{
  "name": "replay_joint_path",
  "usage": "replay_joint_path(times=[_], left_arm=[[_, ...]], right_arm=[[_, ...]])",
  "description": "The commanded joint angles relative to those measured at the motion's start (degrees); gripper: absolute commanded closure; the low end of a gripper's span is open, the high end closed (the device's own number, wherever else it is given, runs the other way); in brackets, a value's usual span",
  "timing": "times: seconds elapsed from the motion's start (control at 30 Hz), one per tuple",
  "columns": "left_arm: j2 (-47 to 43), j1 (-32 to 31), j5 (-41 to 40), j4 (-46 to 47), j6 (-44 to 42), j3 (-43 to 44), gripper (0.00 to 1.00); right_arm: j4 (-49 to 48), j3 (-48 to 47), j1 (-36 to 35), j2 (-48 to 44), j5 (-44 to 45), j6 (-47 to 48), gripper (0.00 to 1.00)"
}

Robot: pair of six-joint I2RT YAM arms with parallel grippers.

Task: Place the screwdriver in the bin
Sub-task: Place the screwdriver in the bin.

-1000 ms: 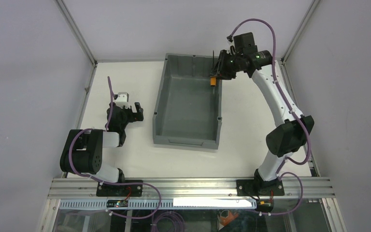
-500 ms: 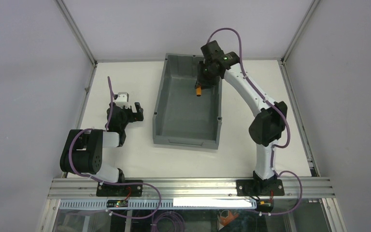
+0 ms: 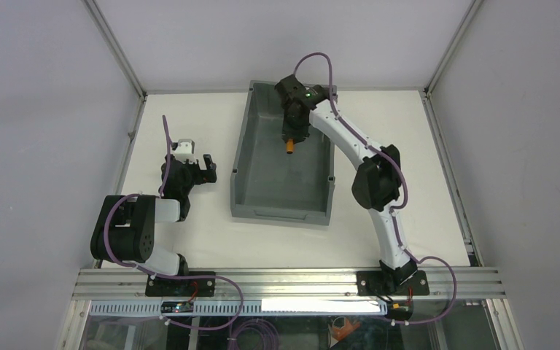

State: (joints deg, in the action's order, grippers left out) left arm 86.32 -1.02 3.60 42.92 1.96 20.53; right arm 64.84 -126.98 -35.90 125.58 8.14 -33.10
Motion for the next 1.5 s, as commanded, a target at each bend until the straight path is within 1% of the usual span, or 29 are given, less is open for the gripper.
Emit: replay_joint_path(times=[0.0, 0.2, 0.43, 0.77, 0.87, 1.03, 1.1, 1.13, 1.17, 1.3, 1.33, 1.47], left_arm=[[0.0, 0.4, 1.4, 4.3, -0.6, 0.8, 0.01], [0.0, 0.4, 1.4, 4.3, -0.6, 0.8, 0.01], [0.0, 0.4, 1.4, 4.3, -0.6, 0.9, 0.01], [0.0, 0.4, 1.4, 4.3, -0.6, 0.8, 0.01], [0.0, 0.4, 1.4, 4.3, -0.6, 0.8, 0.01], [0.0, 0.4, 1.4, 4.3, -0.6, 0.8, 0.01], [-0.1, 0.4, 1.4, 4.3, -0.6, 0.8, 0.01], [0.0, 0.4, 1.4, 4.3, -0.6, 0.8, 0.01], [0.0, 0.4, 1.4, 4.3, -0.6, 0.8, 0.01], [0.0, 0.4, 1.4, 4.3, -0.6, 0.8, 0.01], [0.0, 0.4, 1.4, 4.3, -0.6, 0.8, 0.01], [0.0, 0.4, 1.4, 4.3, -0.6, 0.8, 0.01]], right_arm=[[0.5, -2.4, -1.0, 1.8, 4.3, -3.8, 1.0], [-1.2, -1.4, -1.7, 5.2, 5.4, -4.6, 1.0], [-3.5, 0.5, -1.8, 8.4, 4.1, -5.8, 1.0], [-4.1, 0.4, -1.8, 12.2, 2.9, -5.8, 0.99], [-4.2, 0.4, -1.7, 13.1, 2.6, -5.9, 0.93], [-4.2, 0.3, -1.5, 14.0, 1.8, -6.1, 0.85], [-4.3, 0.4, -1.4, 14.1, 1.7, -6.1, 0.78], [-4.2, 0.4, -1.3, 14.1, 1.8, -6.2, 0.7], [-4.2, 0.4, -1.2, 14.1, 1.8, -6.1, 0.65], [-4.1, 0.5, -1.0, 14.1, 1.8, -6.1, 0.51], [-4.1, 0.5, -1.0, 14.1, 1.8, -6.2, 0.49], [-3.8, -0.2, -1.0, 14.3, 1.5, -6.0, 0.47]])
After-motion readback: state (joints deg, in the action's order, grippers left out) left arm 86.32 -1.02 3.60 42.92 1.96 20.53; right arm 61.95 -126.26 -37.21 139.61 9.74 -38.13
